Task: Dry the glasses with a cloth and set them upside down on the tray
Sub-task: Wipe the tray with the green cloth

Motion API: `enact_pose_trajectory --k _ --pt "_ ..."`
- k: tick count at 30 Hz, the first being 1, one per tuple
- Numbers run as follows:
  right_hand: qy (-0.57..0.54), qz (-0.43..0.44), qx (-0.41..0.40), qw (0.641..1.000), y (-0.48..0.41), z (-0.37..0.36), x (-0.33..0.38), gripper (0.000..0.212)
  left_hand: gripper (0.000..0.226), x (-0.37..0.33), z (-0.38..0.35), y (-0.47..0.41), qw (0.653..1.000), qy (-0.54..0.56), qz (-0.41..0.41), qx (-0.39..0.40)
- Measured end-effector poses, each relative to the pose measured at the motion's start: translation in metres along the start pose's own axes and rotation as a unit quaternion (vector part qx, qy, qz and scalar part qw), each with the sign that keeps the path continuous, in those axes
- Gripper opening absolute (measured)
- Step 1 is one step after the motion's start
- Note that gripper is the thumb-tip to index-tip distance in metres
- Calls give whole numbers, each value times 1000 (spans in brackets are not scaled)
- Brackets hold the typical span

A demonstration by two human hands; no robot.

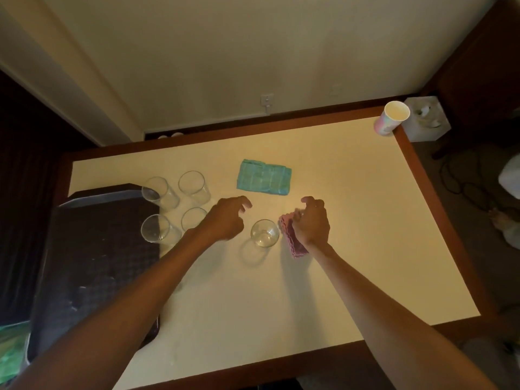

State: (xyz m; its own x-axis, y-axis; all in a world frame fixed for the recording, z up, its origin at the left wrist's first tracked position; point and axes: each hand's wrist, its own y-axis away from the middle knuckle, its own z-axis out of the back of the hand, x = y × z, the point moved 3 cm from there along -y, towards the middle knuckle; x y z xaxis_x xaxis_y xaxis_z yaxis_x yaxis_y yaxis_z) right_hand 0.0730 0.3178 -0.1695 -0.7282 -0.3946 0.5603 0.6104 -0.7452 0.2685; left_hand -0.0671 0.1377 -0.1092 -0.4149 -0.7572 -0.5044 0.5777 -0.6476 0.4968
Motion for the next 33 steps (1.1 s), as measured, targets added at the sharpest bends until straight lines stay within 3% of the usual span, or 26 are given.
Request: enact_pose_trajectory --k 3,7,16,19,24,27,33 --pt "-11 52 14 998 -20 -2 23 26 26 3 16 -25 998 9 -15 -59" --pt "42 124 63 989 -51 -11 53 27 18 3 18 -72 998 4 -30 -49" --pt "247 217 130 936 -102 -48 71 39 55 -6 -2 -144 982 -160 -95 -3" --pt "242 233 108 936 -103 -52 66 40 56 -4 -6 -149 975 -199 -96 -13" --pt "265 280 43 922 -97 -49 64 25 31 4 -8 -145 959 -249 -124 -60" --pt "228 286 13 930 -92 -34 71 23 34 1 -1 -135 964 -220 -122 -83" --pt "62 306 4 950 -72 34 120 17 32 -12 52 -81 988 -8 -120 -99"
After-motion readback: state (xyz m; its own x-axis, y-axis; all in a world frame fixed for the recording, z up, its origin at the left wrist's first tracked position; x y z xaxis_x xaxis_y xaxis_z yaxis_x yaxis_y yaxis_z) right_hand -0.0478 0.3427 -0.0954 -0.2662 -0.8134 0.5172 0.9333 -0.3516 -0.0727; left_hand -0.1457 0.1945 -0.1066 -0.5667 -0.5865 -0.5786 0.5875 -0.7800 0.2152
